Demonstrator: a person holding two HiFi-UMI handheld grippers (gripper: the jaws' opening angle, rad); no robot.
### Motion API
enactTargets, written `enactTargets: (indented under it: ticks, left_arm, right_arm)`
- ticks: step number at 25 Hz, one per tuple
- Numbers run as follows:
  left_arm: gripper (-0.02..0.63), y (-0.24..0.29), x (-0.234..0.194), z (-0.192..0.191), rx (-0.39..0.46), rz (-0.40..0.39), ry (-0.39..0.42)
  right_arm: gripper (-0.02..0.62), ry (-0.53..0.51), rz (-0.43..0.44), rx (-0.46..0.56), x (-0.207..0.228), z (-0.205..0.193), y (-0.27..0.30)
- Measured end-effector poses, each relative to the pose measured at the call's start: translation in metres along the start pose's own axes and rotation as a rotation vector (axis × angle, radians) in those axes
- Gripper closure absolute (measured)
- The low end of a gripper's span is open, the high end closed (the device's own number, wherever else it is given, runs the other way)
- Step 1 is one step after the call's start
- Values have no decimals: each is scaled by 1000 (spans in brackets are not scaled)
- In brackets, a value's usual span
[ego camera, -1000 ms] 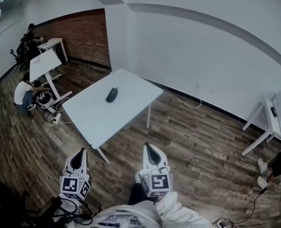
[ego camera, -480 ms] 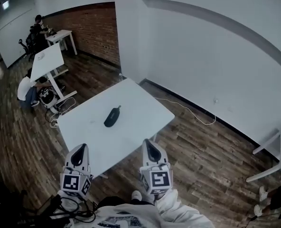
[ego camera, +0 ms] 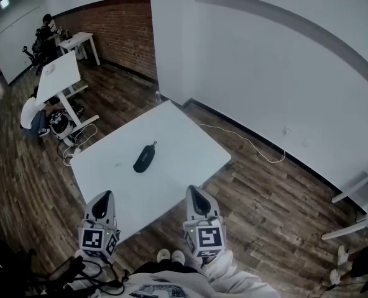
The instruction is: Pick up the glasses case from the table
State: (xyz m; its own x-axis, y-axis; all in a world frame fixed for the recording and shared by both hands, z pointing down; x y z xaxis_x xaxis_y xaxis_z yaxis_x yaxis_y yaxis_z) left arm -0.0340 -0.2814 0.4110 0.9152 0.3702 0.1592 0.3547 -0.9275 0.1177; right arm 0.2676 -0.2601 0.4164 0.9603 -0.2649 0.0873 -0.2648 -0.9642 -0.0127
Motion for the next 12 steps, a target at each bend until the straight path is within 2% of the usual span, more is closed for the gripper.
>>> enactTargets:
  ticks: [7, 12]
  left_arm:
    - [598, 19, -7, -4, -35, -13, -3]
    - [598, 32, -11, -5, -28, -17, 0]
  right_arm:
    - [591, 8, -21, -24, 3, -6, 9]
    - [591, 9, -24, -44, 6, -13, 20]
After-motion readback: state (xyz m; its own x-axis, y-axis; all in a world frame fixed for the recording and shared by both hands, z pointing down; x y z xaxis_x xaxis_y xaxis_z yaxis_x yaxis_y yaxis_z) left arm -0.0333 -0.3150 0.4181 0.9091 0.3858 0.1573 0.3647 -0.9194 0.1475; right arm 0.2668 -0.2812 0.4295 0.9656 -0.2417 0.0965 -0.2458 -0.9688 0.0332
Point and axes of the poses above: the fingertips, and each gripper's own axes: y forward along the fingers, x to its right, z out of its top, the point moved 8 cm from there along -y, backward along the fingers, and after that the axes turned 3 degrees about z, right-handed, at the moved point
